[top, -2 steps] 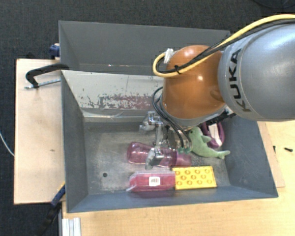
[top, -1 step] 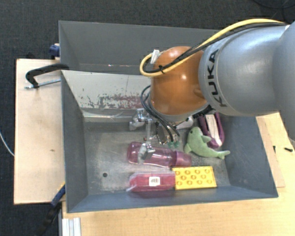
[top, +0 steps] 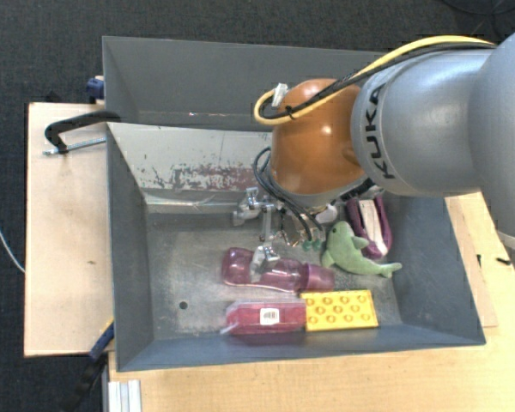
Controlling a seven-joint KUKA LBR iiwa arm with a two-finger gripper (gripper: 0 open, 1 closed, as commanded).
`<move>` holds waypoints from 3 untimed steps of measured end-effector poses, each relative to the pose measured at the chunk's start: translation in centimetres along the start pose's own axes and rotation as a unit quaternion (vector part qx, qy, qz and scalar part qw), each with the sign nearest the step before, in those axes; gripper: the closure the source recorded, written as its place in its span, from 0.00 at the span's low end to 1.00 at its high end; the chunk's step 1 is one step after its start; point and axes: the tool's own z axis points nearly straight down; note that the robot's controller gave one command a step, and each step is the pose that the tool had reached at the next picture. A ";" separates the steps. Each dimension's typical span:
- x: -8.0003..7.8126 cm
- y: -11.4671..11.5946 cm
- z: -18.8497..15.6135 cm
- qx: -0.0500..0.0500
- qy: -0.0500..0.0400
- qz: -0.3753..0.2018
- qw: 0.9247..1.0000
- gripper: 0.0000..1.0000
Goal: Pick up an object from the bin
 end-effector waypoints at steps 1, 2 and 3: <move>-0.5 -1.3 2.2 -0.001 0.023 0.065 0.998 1.00; -0.5 -1.3 2.3 -0.002 0.024 0.065 0.998 1.00; -0.3 -1.2 2.0 -0.001 0.019 0.065 0.998 1.00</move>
Offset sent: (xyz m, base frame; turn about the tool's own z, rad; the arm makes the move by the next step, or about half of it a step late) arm 0.0000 0.0000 0.0000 0.0000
